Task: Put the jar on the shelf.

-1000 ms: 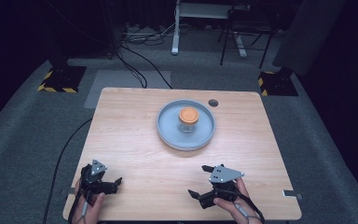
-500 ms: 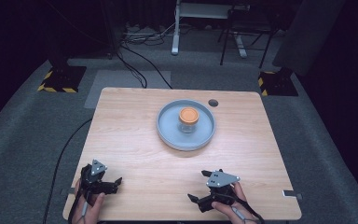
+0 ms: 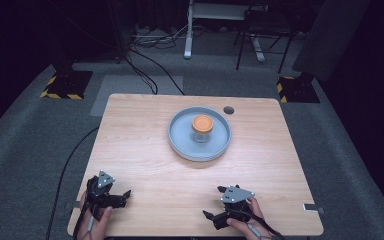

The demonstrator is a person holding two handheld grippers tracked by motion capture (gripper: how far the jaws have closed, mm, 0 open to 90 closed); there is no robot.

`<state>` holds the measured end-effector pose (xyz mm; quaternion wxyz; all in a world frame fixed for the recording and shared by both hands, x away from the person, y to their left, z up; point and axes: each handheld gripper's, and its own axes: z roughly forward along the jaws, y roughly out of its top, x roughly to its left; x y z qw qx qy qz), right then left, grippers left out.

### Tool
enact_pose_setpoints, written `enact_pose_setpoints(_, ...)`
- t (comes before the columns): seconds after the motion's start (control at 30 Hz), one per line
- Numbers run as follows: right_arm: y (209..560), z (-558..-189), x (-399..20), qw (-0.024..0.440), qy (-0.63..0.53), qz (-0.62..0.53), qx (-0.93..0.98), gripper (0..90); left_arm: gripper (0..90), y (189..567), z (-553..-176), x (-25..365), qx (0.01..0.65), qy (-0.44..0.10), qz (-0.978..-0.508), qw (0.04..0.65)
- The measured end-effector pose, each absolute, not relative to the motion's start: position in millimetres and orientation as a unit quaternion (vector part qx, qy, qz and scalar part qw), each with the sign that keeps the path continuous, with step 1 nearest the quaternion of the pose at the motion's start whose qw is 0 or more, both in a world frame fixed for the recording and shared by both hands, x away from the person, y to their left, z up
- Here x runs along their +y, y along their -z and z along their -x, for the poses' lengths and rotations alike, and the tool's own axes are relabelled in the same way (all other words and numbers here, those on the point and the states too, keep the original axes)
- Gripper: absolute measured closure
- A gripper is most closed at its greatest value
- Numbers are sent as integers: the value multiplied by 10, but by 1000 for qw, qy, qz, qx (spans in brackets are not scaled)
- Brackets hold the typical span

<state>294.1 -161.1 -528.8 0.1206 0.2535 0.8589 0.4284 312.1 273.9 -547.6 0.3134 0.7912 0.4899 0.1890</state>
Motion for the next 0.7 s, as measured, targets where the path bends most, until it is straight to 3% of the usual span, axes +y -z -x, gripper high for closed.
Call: enact_pose_setpoints(0.7, 5433, -2922, -1631, 115, -411, -261, 866, 29, 4, 5476, -3121, 2739, 490, -189, -791, 313)
